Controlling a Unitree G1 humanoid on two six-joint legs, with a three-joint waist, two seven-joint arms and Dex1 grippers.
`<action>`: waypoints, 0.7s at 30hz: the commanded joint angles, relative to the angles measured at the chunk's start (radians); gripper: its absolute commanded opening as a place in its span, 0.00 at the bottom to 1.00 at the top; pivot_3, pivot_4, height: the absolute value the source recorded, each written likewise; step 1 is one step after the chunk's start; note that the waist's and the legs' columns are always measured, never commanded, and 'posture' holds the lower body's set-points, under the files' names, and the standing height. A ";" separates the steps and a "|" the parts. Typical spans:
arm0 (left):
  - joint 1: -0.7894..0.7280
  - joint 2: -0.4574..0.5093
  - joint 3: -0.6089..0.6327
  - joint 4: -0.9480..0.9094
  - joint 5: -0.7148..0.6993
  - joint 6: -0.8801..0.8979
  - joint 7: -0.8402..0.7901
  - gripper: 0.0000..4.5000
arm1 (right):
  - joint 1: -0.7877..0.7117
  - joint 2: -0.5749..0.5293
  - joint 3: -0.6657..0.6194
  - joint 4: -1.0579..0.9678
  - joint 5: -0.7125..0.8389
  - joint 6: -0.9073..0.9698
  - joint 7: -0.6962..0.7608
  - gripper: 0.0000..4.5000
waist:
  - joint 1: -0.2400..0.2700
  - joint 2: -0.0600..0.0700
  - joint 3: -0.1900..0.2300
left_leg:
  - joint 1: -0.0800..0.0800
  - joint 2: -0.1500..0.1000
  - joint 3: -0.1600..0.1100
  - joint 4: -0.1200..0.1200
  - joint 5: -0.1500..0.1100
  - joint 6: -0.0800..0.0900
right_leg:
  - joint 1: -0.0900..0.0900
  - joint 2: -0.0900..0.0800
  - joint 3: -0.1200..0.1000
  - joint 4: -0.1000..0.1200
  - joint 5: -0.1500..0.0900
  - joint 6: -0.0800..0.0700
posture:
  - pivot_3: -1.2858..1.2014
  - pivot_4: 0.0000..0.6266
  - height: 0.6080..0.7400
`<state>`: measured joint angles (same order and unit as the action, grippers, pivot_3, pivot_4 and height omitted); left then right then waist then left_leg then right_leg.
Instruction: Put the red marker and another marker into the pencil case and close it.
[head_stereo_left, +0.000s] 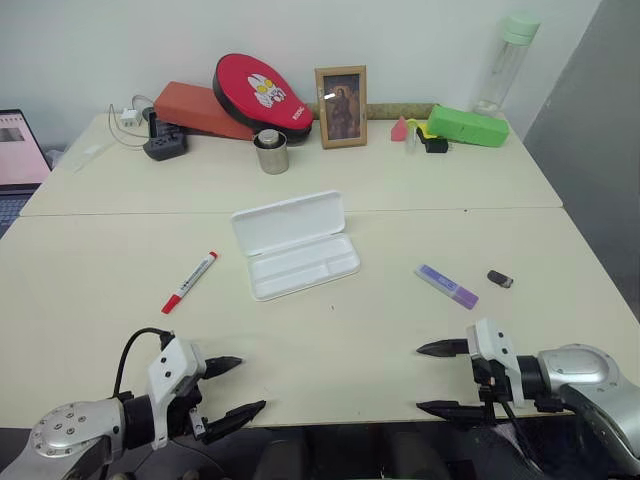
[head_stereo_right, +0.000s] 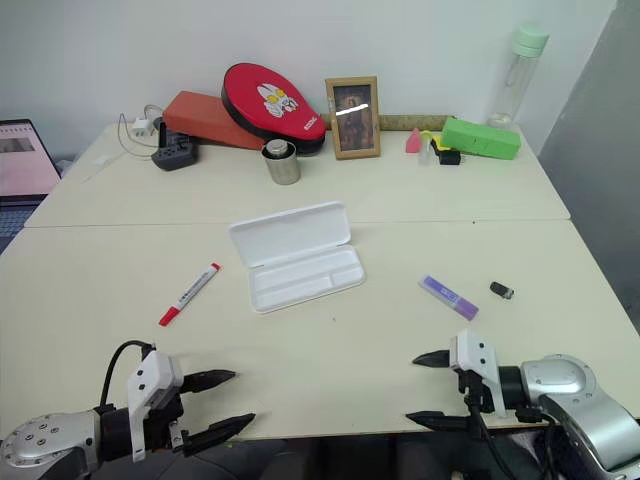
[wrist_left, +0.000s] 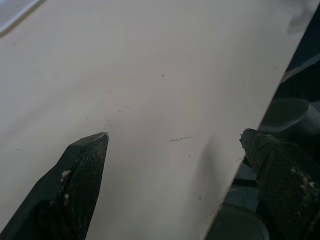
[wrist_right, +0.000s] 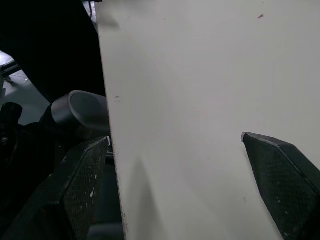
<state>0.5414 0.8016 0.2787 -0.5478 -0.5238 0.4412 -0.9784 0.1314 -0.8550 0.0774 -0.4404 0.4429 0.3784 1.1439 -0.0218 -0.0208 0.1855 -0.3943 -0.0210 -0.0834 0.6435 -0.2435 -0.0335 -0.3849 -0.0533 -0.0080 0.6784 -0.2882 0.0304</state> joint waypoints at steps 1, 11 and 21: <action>0.012 0.018 -0.001 -0.018 0.018 -0.026 -0.026 1.00 | 0.006 -0.027 0.005 -0.033 -0.007 -0.016 0.028 0.99 | 0.000 0.000 0.000 | 0.000 0.000 0.000 0.000 0.000 0.000 | 0.000 0.000 0.000 0.000 0.000 0.000 | 0.52 0.24 1.00; -0.014 0.031 0.024 -0.037 -0.005 0.009 -0.034 1.00 | 0.051 -0.079 0.025 -0.071 -0.011 0.060 0.021 0.99 | 0.003 0.000 0.000 | 0.000 0.000 0.000 0.000 0.000 0.000 | 0.000 0.000 0.000 0.000 -0.001 0.000 | 0.52 0.24 1.00; -0.037 0.040 0.014 -0.070 -0.012 0.058 -0.027 1.00 | 0.057 -0.059 0.031 -0.060 -0.020 0.017 0.023 0.99 | 0.002 -0.001 0.000 | 0.000 0.000 0.000 0.000 0.000 0.000 | 0.000 0.000 0.000 0.000 -0.001 0.001 | 0.52 0.24 1.00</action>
<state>0.5052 0.8301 0.2811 -0.5857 -0.5144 0.4945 -1.0056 0.1848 -0.9167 0.1122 -0.4783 0.4170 0.4190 1.1574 -0.0195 -0.0216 0.1850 -0.3943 -0.0212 -0.0835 0.6436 -0.2435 -0.0335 -0.3847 -0.0533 -0.0083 0.6783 -0.2896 0.0318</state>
